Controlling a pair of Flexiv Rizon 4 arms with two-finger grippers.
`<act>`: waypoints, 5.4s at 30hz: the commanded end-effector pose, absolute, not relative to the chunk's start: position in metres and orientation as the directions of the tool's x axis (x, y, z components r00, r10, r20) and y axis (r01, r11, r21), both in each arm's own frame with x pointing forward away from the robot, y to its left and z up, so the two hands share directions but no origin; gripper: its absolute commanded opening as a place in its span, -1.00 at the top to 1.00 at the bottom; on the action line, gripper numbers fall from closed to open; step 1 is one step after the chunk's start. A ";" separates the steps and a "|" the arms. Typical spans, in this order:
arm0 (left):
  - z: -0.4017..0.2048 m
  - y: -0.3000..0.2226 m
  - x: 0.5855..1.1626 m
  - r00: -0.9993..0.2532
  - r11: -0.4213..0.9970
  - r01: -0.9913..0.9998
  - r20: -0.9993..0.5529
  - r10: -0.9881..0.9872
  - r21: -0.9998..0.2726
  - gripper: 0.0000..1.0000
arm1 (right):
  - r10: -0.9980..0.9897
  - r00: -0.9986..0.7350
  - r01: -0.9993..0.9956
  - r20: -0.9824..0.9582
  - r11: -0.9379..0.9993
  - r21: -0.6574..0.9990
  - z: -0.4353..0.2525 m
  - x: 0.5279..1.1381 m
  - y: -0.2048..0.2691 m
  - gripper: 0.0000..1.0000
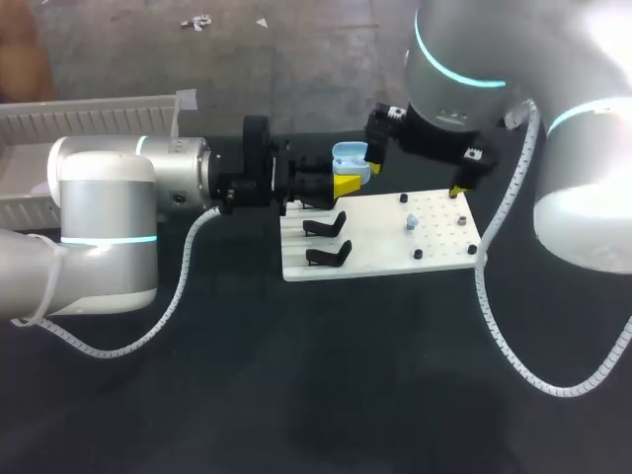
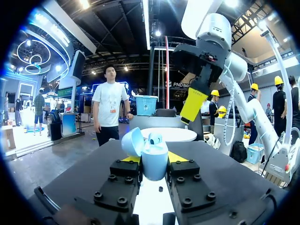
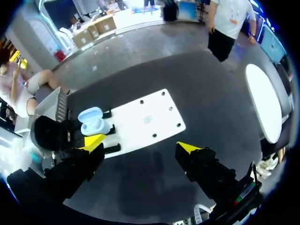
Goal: Pick up each earbud case from the left stands, insert the matching earbuds, close the lid, and place the case in the box.
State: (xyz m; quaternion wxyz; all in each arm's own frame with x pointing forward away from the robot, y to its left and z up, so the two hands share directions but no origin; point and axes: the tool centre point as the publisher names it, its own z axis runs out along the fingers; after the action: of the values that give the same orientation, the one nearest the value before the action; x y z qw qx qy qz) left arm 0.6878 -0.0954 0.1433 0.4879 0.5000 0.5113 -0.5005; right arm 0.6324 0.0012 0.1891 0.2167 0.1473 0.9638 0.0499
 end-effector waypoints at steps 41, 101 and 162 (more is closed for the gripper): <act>0.168 -0.068 0.675 0.026 0.049 0.998 -1.000 0.017 0.027 1.00 | 0.265 -0.883 0.234 -0.387 0.964 0.126 0.046 0.693 -0.020 -1.00; 0.172 -0.057 0.675 0.023 0.060 0.998 -0.999 0.030 0.025 1.00 | 0.370 -0.875 0.356 -0.313 0.929 0.104 0.026 0.717 -0.011 0.44; 0.172 -0.057 0.675 0.023 0.060 0.998 -0.999 0.030 0.025 1.00 | 0.174 -0.945 0.156 -0.278 0.984 0.086 0.121 0.635 -0.026 1.00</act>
State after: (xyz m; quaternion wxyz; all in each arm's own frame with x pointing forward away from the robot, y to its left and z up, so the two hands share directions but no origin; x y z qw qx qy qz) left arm 0.6771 -0.0565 0.1718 0.5099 0.4998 0.5152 -0.4740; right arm 0.6484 -0.0223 0.1031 0.1457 0.0924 0.9845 0.0319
